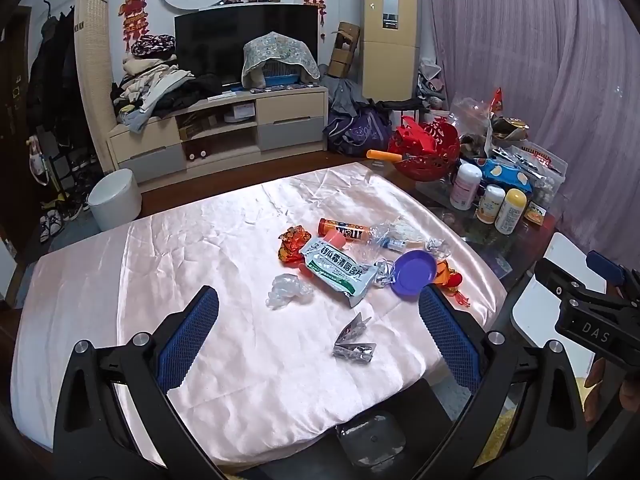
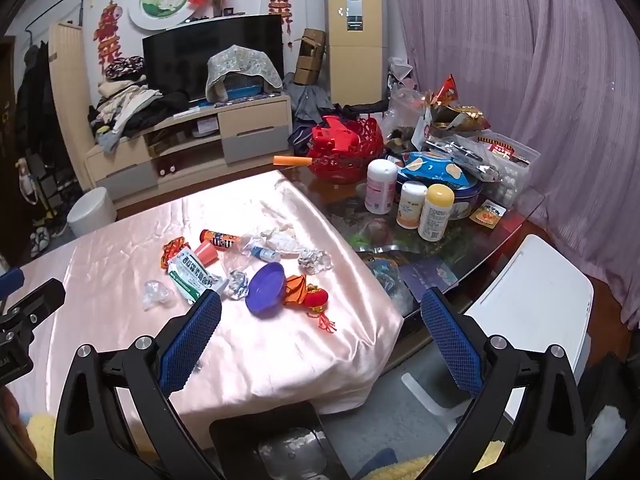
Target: Collect trash
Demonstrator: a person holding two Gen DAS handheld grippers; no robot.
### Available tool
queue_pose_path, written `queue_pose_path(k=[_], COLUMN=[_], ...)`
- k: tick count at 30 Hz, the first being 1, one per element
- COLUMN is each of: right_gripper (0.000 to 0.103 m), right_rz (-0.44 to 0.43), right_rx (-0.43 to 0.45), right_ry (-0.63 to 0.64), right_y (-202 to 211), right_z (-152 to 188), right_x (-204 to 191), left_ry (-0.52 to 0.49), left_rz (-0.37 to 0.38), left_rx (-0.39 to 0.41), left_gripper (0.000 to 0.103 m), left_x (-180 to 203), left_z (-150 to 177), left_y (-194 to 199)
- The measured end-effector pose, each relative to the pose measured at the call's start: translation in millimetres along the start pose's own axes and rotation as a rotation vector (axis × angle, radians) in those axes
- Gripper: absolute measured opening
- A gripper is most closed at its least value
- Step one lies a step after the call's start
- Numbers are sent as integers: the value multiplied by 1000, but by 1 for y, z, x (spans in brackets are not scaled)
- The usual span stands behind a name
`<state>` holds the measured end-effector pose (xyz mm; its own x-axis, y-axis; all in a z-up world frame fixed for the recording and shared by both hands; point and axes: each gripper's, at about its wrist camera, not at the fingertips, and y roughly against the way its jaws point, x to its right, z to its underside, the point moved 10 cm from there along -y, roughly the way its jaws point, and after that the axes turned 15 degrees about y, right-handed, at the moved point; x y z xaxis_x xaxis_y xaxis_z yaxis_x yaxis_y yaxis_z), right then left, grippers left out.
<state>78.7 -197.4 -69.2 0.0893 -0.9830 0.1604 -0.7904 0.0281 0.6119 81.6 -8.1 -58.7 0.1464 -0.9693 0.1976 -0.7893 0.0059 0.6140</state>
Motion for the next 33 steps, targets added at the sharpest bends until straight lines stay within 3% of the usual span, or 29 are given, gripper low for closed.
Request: queue_pose_path(k=[33], right_gripper=[100], right_rz=[0], right_rx=[-5], right_ry=[8], right_y=[-3], right_z=[-2], right_x=[-5], left_ry=[-1], left_rz=[5], left_rx=[-5], left_gripper=[95], left_x=[-5], left_z=[0], left_y=[-3])
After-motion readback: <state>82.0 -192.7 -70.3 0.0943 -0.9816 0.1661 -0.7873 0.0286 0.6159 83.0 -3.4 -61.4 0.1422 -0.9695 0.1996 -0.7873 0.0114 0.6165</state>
